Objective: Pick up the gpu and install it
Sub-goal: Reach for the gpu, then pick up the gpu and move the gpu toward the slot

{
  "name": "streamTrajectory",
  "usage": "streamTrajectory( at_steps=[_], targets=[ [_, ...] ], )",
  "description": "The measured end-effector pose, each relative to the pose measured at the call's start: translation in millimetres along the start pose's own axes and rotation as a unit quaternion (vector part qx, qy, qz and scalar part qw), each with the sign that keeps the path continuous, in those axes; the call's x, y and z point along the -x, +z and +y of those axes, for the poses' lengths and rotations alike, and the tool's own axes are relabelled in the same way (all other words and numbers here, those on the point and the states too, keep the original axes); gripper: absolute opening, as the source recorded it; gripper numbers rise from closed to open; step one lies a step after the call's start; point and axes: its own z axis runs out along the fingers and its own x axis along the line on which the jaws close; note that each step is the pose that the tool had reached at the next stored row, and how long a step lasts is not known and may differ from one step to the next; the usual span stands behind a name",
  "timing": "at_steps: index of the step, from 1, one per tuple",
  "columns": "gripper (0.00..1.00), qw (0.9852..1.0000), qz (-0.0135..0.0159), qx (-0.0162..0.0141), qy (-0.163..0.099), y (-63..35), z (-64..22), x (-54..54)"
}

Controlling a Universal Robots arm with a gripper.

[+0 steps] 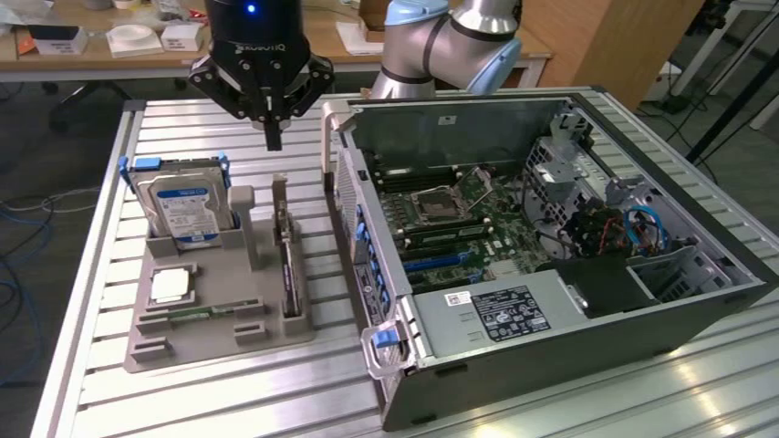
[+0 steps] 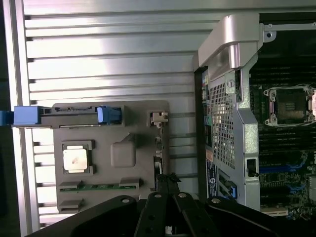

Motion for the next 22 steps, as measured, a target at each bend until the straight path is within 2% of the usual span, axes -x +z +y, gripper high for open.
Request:
streamTrajectory(
  at_steps=[22],
  targets=[
    [0.11, 1.0000, 0.0000, 0.0000, 0.000, 1.2, -0.1, -0.1]
  ],
)
